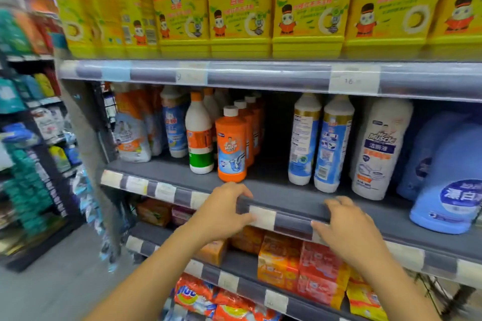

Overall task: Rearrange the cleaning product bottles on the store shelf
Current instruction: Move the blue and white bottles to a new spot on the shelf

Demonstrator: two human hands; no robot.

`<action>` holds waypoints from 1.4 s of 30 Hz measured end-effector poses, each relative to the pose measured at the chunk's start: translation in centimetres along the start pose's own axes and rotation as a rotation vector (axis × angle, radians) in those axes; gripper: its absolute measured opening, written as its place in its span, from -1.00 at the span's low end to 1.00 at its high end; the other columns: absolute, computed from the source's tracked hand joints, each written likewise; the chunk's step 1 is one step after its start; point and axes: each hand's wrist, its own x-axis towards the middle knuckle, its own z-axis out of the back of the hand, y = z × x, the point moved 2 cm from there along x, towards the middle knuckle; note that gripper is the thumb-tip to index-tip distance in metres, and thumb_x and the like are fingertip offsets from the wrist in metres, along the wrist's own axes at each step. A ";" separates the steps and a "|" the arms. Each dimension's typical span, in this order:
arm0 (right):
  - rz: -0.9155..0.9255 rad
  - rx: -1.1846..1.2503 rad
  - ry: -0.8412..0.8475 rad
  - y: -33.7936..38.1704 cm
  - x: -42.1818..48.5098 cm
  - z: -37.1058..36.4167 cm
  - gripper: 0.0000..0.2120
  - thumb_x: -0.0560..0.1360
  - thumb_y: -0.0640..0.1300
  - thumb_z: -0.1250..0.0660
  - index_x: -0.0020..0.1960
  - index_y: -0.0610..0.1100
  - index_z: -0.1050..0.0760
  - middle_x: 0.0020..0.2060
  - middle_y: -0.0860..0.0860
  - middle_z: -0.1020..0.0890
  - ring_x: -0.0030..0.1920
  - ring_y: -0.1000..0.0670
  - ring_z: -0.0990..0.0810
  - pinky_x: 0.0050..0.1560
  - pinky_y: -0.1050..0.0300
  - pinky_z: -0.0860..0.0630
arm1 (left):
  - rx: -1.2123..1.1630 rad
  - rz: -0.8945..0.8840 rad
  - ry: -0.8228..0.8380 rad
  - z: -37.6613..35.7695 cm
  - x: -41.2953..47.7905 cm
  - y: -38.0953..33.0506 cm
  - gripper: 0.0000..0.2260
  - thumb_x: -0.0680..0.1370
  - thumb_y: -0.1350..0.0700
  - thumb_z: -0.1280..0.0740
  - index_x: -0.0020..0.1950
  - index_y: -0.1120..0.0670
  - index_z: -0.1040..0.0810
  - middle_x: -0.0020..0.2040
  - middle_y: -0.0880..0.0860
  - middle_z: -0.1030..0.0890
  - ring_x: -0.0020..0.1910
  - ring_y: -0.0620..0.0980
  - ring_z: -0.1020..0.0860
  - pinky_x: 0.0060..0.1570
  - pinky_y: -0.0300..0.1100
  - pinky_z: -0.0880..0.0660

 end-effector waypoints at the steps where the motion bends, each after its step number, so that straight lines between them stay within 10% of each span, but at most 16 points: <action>1: 0.040 0.042 -0.024 1.6 -0.3 0.3 -0.49 0.48 0.20 -0.27 0.32 -0.05 -0.39 0.24 -0.03 -0.46 0.21 -0.09 -0.47 0.18 0.01 -0.43 | 0.047 0.012 -0.026 1.1 -0.9 1.0 -0.70 0.44 -0.03 -0.45 0.13 -0.09 -0.50 0.12 -0.11 -0.51 0.12 -0.15 -0.48 0.02 -0.36 -0.36; 13: 0.409 0.147 0.014 21.8 -0.2 -1.8 -0.56 0.52 0.14 -0.27 0.34 0.03 -0.35 0.25 0.06 -0.39 0.20 -0.04 -0.44 0.17 0.05 -0.43 | 0.205 0.193 -0.152 11.7 -2.1 13.6 -0.65 0.48 -0.06 -0.42 0.22 0.00 -0.51 0.19 -0.01 -0.55 0.20 0.00 -0.50 0.14 -0.11 -0.47; 25: 0.320 -0.011 0.000 33.5 5.8 -4.6 -0.60 0.52 -0.01 -0.26 0.31 -0.09 -0.34 0.22 -0.06 -0.42 0.19 -0.13 -0.43 0.14 -0.01 -0.43 | -0.183 0.126 -0.326 13.3 9.0 21.2 -0.46 0.45 0.07 -0.48 0.34 0.16 -0.33 0.23 0.14 -0.54 0.19 0.10 -0.52 -0.06 -0.18 -0.41; 36: 0.193 -0.091 -0.017 35.9 7.2 -4.8 -0.60 0.52 0.00 -0.30 0.31 -0.09 -0.34 0.20 -0.08 -0.44 0.15 -0.12 -0.45 0.12 0.02 -0.42 | -0.305 0.307 -0.365 10.4 16.9 22.6 -0.25 0.44 0.13 -0.47 0.47 0.23 -0.09 0.32 0.28 -0.42 0.28 0.25 -0.46 0.20 0.12 -0.47; 42: 0.142 -0.094 -0.103 35.9 8.3 -4.5 -0.59 0.52 0.00 -0.31 0.31 -0.10 -0.33 0.18 -0.09 -0.45 0.13 -0.13 -0.47 0.04 0.02 -0.45 | -0.394 0.153 -0.404 11.3 14.9 23.1 -0.37 0.39 0.20 -0.49 0.36 0.24 -0.26 0.14 0.24 -0.58 0.08 0.21 -0.58 -0.07 -0.10 -0.51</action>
